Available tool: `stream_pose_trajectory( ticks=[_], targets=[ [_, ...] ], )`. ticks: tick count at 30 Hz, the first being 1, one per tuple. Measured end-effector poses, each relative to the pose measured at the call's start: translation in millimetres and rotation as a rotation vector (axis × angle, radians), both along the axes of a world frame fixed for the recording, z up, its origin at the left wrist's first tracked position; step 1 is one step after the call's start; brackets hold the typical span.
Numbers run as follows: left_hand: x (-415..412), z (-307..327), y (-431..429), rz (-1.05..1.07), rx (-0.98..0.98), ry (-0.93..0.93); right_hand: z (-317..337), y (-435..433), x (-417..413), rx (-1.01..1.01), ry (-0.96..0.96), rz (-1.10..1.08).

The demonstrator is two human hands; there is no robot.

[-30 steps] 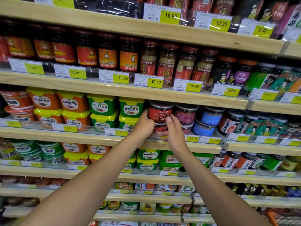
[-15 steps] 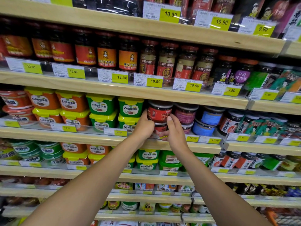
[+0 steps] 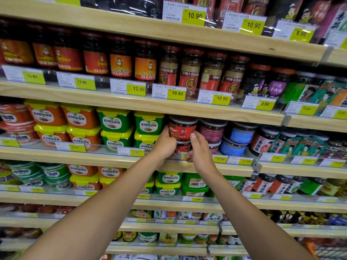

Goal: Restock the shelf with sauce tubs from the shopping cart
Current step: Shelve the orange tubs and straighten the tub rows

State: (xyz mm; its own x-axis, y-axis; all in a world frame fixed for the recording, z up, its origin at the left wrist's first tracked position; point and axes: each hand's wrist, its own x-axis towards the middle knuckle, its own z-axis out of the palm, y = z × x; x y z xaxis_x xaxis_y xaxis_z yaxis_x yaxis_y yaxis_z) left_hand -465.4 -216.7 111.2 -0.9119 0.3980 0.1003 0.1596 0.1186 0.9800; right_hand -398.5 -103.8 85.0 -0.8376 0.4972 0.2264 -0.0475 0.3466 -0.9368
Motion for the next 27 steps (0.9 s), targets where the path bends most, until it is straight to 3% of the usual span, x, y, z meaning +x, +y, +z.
stream_pose_trajectory(
  ticks=[14,19,27],
  targets=[
    [31.4,-22.8,-18.7,0.037,-0.015,0.072,2.3,-1.6,2.8,-0.14,-0.105,0.072],
    [30.9,-21.8,-14.4,0.034,-0.055,0.001,4.1,-6.1,-1.5,-0.322,-0.153,0.104],
    [27.9,-21.5,-26.7,-0.038,-0.07,-0.067,-1.5,-10.0,-5.1,-0.186,-0.178,0.168]
  ],
)
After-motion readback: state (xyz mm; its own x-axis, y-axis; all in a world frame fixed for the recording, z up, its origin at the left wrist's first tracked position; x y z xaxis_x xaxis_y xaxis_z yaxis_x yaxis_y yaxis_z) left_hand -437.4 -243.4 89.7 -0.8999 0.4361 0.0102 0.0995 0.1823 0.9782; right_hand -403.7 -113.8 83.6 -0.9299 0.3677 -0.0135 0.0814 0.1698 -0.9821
